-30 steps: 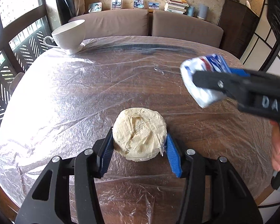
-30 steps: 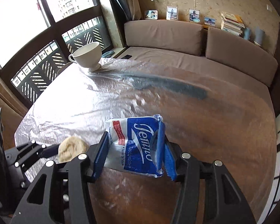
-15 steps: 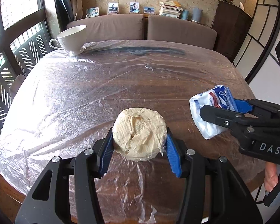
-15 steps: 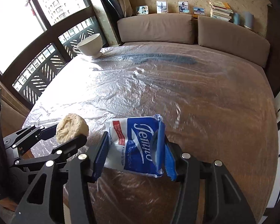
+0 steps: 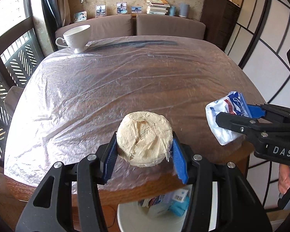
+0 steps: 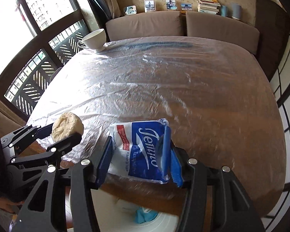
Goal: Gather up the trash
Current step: 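Carry the beige ball and blue-and-white tissue pack over the white bin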
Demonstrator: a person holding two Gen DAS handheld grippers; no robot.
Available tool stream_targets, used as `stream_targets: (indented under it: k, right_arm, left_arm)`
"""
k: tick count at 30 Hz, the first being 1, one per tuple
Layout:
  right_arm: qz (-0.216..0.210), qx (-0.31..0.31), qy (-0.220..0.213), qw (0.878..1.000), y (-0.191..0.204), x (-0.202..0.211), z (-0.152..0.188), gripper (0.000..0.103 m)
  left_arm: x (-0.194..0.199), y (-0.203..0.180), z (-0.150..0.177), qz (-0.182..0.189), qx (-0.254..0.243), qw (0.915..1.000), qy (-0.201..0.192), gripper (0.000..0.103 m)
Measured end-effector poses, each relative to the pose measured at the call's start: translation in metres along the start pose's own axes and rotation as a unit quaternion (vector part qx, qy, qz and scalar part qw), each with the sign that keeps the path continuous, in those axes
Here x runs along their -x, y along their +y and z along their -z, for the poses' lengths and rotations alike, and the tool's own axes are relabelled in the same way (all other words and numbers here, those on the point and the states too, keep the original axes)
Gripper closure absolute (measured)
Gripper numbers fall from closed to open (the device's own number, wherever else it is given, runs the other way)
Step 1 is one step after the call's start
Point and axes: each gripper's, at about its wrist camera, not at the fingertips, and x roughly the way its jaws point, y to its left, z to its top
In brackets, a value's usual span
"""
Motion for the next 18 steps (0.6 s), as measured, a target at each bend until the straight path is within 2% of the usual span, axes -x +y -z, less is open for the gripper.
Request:
stream_targets:
  k: [6, 11, 18]
  right_arm:
    - [0.006, -0.015, 0.002, 1.000, 0.020, 0.013, 0.033, 0.051]
    - [0.003, -0.021, 0.005, 1.000, 0.031, 0.026, 0.057, 0.051]
    - [-0.014, -0.006, 0.027, 1.000, 0.030, 0.032, 0.091, 0.051]
  left_arm:
    - [0.016, 0.012, 0.021, 0.028, -0.025, 0.9993, 0.003, 0.051]
    - [0.030, 0.007, 0.041, 0.050, -0.045, 0.9977, 0.005, 0.051]
    - [0.046, -0.005, 0.075, 0.060, -0.058, 0.9965, 0.013, 0.051]
